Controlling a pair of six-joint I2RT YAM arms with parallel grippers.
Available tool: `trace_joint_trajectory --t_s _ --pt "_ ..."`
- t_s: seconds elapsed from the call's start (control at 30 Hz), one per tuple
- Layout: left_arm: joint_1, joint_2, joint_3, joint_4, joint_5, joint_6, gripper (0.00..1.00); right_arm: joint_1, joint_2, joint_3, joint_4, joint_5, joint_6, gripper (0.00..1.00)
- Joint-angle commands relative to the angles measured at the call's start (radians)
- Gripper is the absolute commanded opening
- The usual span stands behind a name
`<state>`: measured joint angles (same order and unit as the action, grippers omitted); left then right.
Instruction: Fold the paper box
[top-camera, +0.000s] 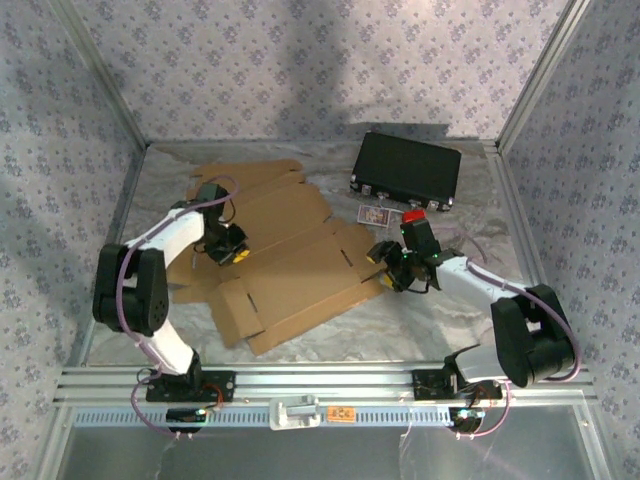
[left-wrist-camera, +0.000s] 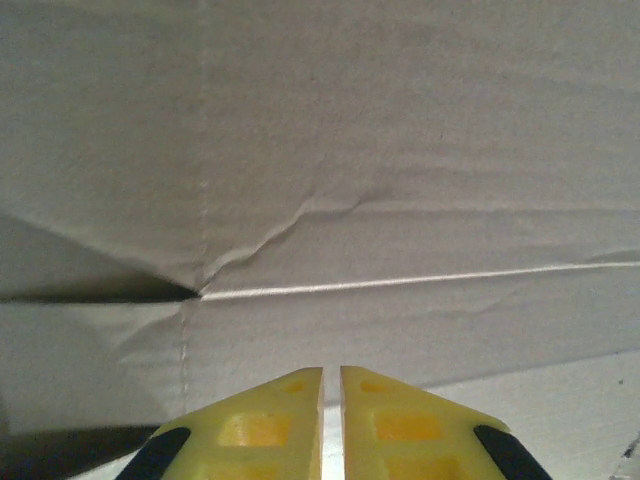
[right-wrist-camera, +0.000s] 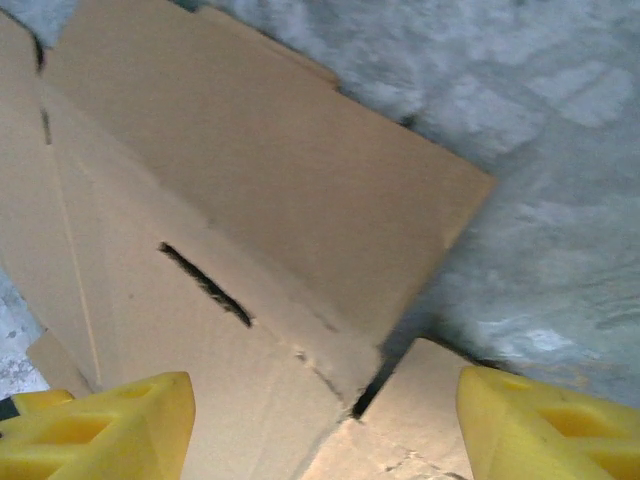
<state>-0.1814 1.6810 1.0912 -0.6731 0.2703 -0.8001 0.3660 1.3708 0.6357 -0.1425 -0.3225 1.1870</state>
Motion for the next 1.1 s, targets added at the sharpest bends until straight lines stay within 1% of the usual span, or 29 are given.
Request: trace_joint_trajectory --t_s 0.0,0.2,0.37,0.5,0.63,0.73,0.83,0.9,0.93,1.0,1.03,1.07 --pt "0.002 0.031 0.038 0.004 0.015 0.054 0.12 -0.003 -0.002 -0.027 0.092 -0.008 0.046 0.70" --pt "0.000 0.065 0.029 0.006 0.008 0.078 0.11 -0.012 0.043 -0.034 0.208 -0.012 0.045 0.62" --pt "0.000 0.088 0.032 0.001 -0.012 0.098 0.11 -0.014 0.076 -0.024 0.220 -0.011 0.052 0.56" --pt "-0.001 0.105 0.044 0.000 -0.020 0.104 0.11 -0.012 0.085 -0.037 0.227 0.000 0.058 0.56" --pt "-0.007 0.124 0.055 0.001 -0.028 0.111 0.10 -0.015 0.114 -0.049 0.281 -0.007 0.076 0.55" --pt "-0.010 0.133 0.055 0.000 -0.039 0.118 0.10 -0.011 0.140 -0.055 0.327 -0.008 0.101 0.54" --pt "-0.013 0.144 0.050 0.005 -0.044 0.121 0.10 -0.010 0.143 -0.044 0.337 0.000 0.103 0.51" --pt "-0.016 0.151 0.047 0.008 -0.046 0.124 0.10 -0.011 0.146 -0.041 0.337 0.003 0.111 0.45" --pt "-0.017 0.153 0.048 0.009 -0.051 0.127 0.10 -0.010 0.149 -0.040 0.341 0.002 0.119 0.41" --pt "-0.021 0.157 0.053 0.002 -0.068 0.132 0.09 -0.006 0.152 -0.037 0.351 0.002 0.145 0.26" --pt "-0.025 0.157 0.062 0.000 -0.081 0.134 0.09 -0.003 0.151 -0.031 0.342 0.003 0.163 0.16" --pt "-0.029 0.156 0.076 -0.039 -0.099 0.136 0.09 0.001 0.145 -0.020 0.322 0.007 0.185 0.07"
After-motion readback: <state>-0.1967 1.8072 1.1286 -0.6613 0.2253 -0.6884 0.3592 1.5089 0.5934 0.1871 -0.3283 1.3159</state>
